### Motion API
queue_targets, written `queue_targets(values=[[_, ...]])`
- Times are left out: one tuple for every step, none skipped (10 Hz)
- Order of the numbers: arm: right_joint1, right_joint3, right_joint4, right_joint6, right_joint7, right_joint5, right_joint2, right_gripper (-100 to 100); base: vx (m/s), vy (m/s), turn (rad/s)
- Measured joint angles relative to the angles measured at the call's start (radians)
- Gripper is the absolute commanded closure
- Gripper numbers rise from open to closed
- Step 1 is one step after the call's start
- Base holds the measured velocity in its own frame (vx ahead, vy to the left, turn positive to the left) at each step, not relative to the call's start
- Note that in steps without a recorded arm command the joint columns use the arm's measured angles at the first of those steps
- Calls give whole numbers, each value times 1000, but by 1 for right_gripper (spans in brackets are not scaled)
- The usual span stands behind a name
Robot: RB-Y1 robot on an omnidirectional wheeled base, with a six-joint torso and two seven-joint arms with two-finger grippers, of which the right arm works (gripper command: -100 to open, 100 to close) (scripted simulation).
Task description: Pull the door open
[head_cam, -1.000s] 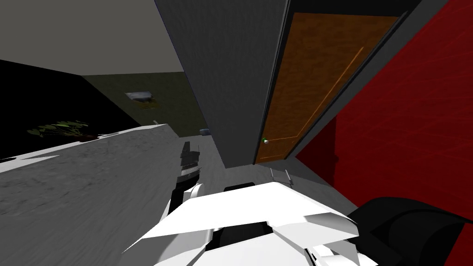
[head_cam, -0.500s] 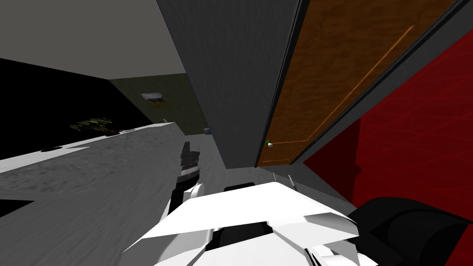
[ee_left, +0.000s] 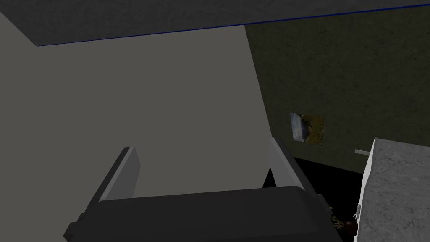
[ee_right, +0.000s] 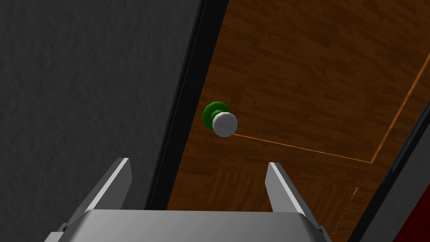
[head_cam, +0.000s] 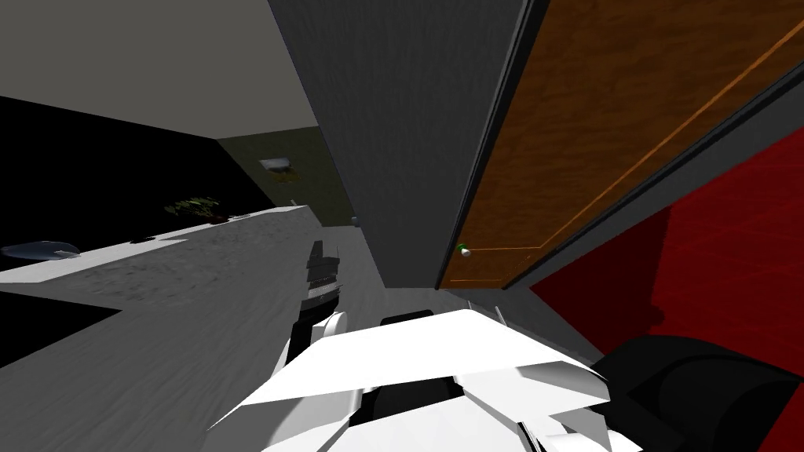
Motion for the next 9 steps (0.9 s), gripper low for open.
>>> queue_targets(values=[[7, 3, 6, -5, -15, -5, -2, -100, 63, -63, 130], [9, 7, 29, -19, -33, -9, -3, -100, 72, -71, 127], [11, 10, 48, -32, -51, -13, -5, -100, 72, -72, 119], [13, 13, 63, -41, -67, -18, -6, -100, 63, -74, 110], [16, 16, 73, -47, -81, -22, -6, -100, 67, -70, 131], [13, 19, 98, -58, -98, -26, -7, -100, 54, -73, 137], [13, 21, 117, -69, -117, -31, -11, -100, 87, -100, 186], [28, 26, 128, -82, -139, -37, -14, -100, 79, -102, 157], [32, 30, 140, -90, -158, -43, -17, -100, 63, -89, 114]])
